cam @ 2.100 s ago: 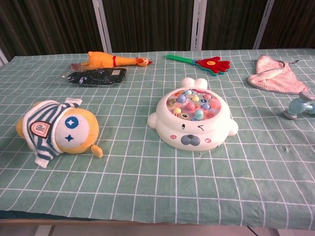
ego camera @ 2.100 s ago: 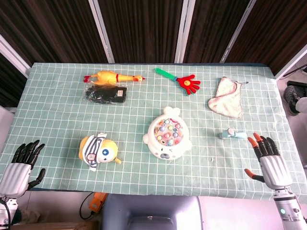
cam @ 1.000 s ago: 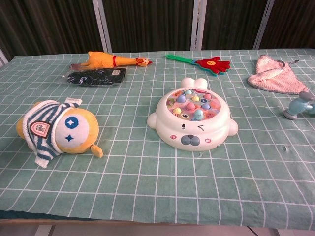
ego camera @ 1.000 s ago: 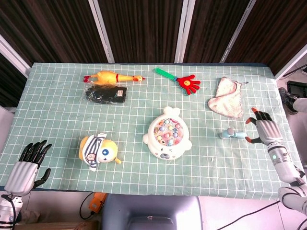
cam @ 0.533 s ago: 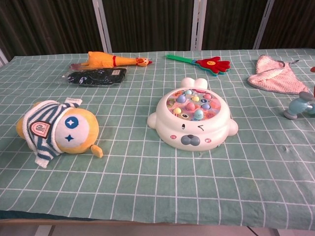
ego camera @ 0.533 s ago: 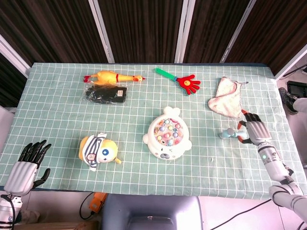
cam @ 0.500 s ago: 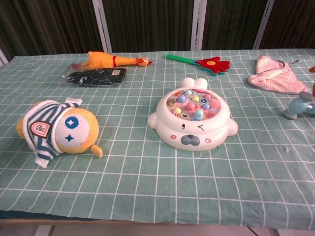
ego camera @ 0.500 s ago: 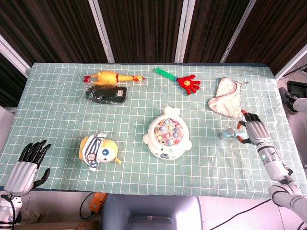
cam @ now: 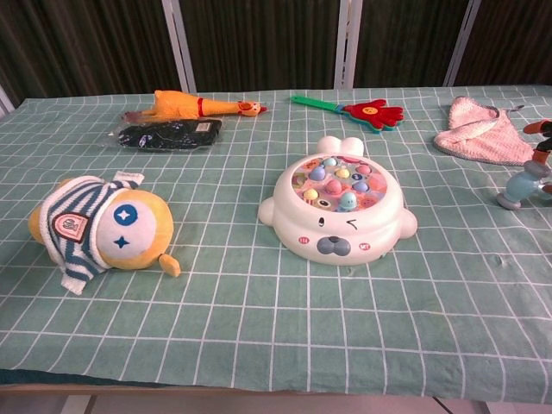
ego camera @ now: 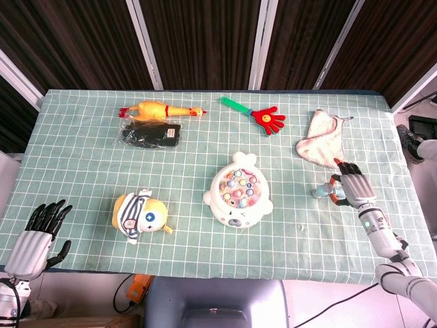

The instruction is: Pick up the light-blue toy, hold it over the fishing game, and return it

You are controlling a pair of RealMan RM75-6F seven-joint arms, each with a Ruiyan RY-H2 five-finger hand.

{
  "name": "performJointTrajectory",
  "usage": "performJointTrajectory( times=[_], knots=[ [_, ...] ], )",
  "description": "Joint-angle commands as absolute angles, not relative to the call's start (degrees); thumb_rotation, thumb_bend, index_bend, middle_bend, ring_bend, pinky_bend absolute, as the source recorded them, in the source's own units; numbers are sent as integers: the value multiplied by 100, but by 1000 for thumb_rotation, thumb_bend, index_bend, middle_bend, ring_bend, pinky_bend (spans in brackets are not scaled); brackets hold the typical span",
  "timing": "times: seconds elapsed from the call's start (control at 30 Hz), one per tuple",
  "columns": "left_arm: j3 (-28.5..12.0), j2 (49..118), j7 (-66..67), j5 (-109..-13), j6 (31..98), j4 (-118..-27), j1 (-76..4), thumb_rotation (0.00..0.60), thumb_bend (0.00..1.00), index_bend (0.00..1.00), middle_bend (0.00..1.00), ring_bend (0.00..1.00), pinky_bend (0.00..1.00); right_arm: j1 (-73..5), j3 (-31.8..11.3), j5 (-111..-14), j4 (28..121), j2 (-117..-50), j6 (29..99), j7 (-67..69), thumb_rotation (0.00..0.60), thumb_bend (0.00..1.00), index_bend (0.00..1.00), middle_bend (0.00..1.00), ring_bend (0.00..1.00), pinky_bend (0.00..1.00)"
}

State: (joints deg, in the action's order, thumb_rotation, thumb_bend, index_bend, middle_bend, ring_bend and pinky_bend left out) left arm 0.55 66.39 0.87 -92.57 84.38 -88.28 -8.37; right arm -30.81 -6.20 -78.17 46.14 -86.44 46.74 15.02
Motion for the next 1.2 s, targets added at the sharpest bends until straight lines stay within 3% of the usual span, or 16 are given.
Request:
performJointTrajectory(
  times=[0.03,1.2],
  knots=[
    [57,6636,87,-9261,8440,-8829,-837,600,420,0,0,0,10,-3094,-625,-7802,4602,-8673,4674,1468,600,524,603,61,0,0],
    [62,6610,49,-9255,8456,-8844,-833,600,420,0,0,0,10,-3156,-622,-7696,4510,-8805,4585,1312,600,544,618,64,0,0]
  ],
)
